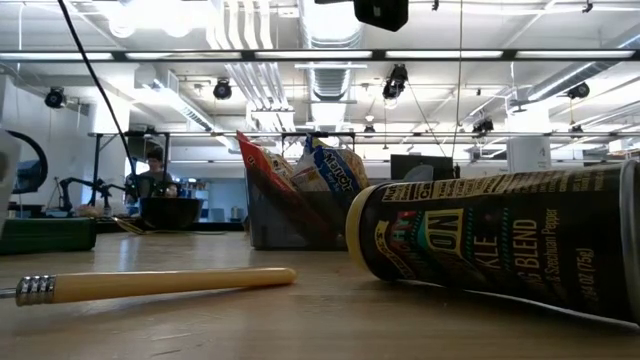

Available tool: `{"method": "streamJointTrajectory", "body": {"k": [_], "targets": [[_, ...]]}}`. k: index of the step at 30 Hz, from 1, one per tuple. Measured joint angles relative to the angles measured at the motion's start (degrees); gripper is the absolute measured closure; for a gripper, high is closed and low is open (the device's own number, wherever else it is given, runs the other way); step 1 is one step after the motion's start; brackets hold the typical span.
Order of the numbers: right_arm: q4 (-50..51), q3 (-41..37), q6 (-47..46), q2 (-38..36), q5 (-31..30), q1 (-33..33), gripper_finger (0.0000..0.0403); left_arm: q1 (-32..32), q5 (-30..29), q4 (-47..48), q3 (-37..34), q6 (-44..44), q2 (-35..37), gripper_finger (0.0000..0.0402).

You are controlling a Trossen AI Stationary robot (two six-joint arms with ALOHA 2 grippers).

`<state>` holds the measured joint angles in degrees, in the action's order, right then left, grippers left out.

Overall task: Pick & Place Food Item
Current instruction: Put the red spice can into the left grey bin

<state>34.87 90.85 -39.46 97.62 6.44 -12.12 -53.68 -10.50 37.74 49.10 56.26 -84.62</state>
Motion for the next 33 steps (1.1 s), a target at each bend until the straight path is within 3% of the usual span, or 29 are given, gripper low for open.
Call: {"method": "streamJointTrajectory", "body": {"k": [12, 18, 27, 33], "targets": [[0.0, 0.0, 0.61, 0.02, -0.04, 0.0, 0.013, 2.56, 0.0, -0.03, 0.94, 5.48, 0.04, 0.0094], [0.0, 0.0, 0.61, 0.02, -0.04, 0.0, 0.013, 3.27, -0.02, 1.53, 2.34, 10.09, 0.09, 0.0127], [0.0, 0.0, 0.64, 0.04, -0.11, 0.0, 0.013, 3.36, -0.32, 3.69, 5.32, 7.23, 0.13, 0.0198], [0.0, 0.0, 0.61, 0.04, -0.11, 0.0, 0.013, 4.19, -0.6, 7.91, 5.34, 10.11, 0.13, 0.0191]]}}
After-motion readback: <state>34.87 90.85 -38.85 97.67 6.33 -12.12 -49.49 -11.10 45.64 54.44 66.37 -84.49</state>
